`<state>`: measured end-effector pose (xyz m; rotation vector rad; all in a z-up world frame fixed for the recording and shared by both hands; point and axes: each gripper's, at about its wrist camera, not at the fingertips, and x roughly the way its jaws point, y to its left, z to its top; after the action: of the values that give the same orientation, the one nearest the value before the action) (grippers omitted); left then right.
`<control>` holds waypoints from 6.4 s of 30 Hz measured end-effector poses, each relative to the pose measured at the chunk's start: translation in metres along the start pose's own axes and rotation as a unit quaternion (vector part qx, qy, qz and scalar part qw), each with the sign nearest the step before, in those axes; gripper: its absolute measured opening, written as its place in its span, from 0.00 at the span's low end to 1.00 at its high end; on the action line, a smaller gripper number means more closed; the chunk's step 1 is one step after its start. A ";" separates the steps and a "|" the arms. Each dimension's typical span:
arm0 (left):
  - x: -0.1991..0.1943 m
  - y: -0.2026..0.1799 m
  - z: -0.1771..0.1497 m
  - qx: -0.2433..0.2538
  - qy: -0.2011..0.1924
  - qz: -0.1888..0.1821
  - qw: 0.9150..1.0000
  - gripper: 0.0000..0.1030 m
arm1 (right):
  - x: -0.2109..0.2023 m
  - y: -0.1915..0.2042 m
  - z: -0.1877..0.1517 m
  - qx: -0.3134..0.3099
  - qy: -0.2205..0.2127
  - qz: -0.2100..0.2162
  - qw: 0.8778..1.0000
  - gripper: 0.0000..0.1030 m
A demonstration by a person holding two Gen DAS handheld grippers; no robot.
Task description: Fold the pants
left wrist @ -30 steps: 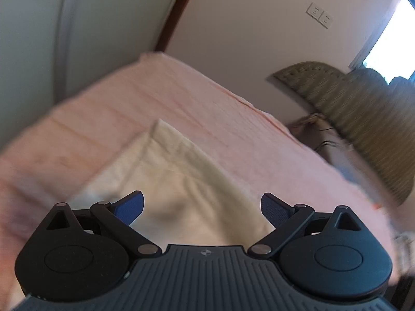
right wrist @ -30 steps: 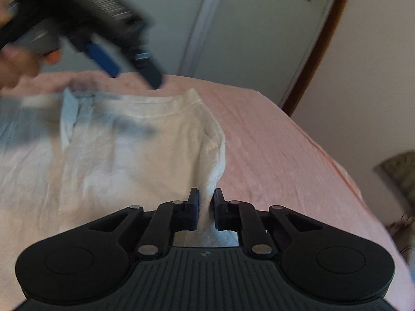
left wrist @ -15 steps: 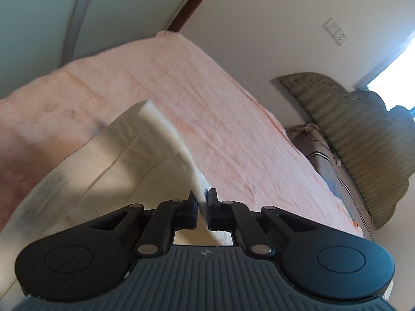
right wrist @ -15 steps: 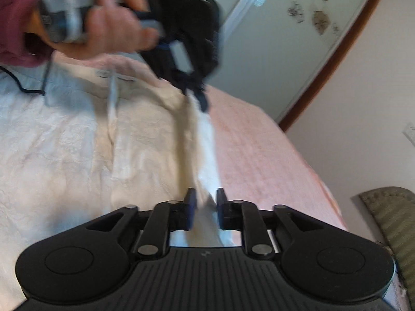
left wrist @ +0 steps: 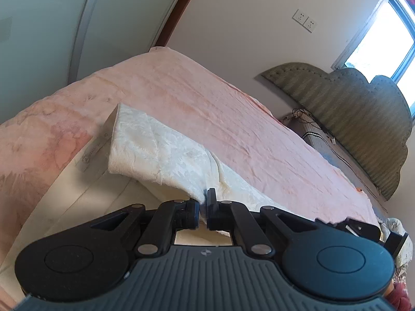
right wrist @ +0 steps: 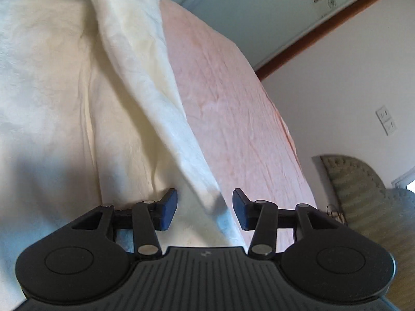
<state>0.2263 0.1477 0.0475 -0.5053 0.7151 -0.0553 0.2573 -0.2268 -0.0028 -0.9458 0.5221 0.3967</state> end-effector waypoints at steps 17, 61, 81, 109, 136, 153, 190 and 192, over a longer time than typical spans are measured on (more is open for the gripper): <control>-0.070 0.067 -0.067 -0.019 0.056 0.011 0.998 0.03 | -0.169 0.099 -0.023 0.131 -0.043 0.063 0.988 0.06; -0.072 0.084 -0.089 0.001 -0.001 0.117 0.993 0.13 | -0.176 0.146 -0.031 0.205 -0.057 0.108 0.971 0.09; -0.092 -0.042 -0.082 0.157 -0.018 0.066 0.985 0.40 | -0.257 0.046 -0.288 0.680 0.026 -0.064 0.730 0.15; 0.012 -0.270 -0.315 0.585 0.047 -0.138 0.798 0.59 | -0.157 -0.081 -0.339 0.847 -0.130 0.048 0.513 0.62; 0.011 -0.273 -0.323 0.583 -0.017 -0.109 0.805 0.50 | -0.191 -0.096 -0.329 0.835 -0.228 0.005 0.501 0.06; -0.040 -0.270 -0.234 0.411 -0.082 -0.179 0.890 0.02 | -0.285 -0.105 -0.278 0.723 -0.350 -0.039 0.594 0.06; -0.027 -0.257 -0.320 0.541 0.095 -0.235 0.802 0.21 | -0.298 0.035 -0.288 0.702 -0.009 -0.244 0.669 0.40; -0.032 -0.254 -0.310 0.528 0.101 -0.248 0.806 0.34 | -0.266 0.032 -0.263 0.670 0.005 -0.139 0.729 0.61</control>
<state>0.0343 -0.1999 -0.0149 0.4222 0.6300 -0.9671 -0.0396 -0.4560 0.0051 0.4108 0.5074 -0.3016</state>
